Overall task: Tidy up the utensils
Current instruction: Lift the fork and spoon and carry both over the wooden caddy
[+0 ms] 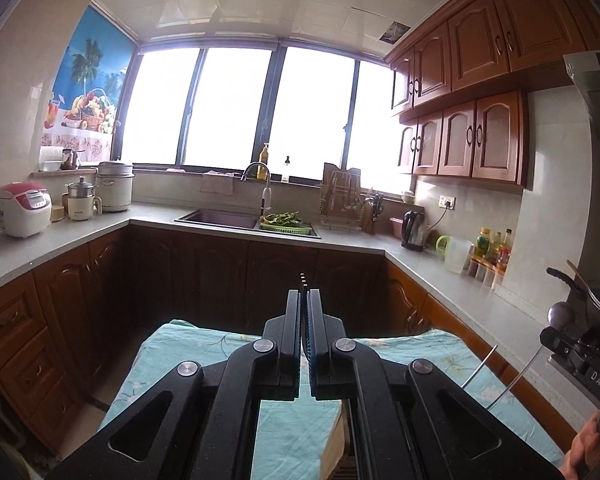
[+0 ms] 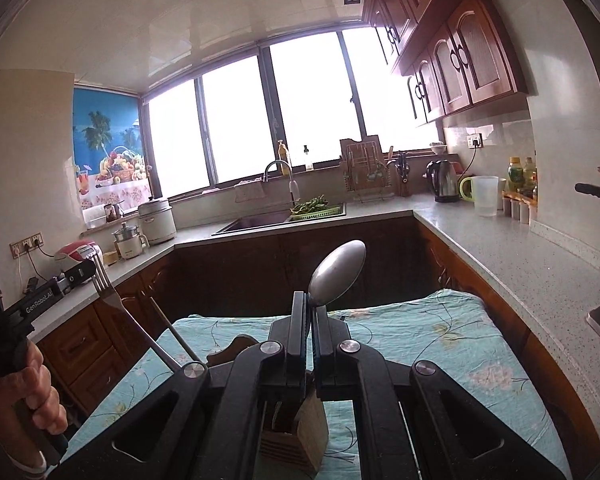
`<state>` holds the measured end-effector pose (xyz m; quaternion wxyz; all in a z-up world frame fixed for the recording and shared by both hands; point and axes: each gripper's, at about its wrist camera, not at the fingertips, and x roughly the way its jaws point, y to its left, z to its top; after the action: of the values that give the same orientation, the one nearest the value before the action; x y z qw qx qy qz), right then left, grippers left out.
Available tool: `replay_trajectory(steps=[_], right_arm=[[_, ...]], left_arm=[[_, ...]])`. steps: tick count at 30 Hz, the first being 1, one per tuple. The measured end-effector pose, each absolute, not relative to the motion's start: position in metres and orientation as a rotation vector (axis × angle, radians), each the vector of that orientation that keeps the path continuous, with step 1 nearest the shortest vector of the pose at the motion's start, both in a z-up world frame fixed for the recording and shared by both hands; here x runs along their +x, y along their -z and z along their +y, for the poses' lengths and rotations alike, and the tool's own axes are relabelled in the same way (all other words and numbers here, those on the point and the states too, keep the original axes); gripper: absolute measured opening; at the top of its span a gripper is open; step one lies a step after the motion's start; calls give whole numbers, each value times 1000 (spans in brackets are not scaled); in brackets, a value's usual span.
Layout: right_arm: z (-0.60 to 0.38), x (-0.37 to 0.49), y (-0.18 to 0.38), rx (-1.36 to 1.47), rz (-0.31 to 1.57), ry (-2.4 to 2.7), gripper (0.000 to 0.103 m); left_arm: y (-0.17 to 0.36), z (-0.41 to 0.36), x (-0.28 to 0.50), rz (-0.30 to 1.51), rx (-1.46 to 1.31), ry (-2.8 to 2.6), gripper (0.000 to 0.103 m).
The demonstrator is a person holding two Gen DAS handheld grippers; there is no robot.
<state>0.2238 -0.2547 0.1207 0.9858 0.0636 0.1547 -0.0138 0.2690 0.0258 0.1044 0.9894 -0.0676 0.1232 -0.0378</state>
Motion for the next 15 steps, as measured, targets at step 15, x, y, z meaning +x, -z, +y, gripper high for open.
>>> replay_trajectory(steps=[15], right_arm=[[-246,260,-55,64,432,19,2]], left_arm=[[-43,-13,321,345,-68,106,0]])
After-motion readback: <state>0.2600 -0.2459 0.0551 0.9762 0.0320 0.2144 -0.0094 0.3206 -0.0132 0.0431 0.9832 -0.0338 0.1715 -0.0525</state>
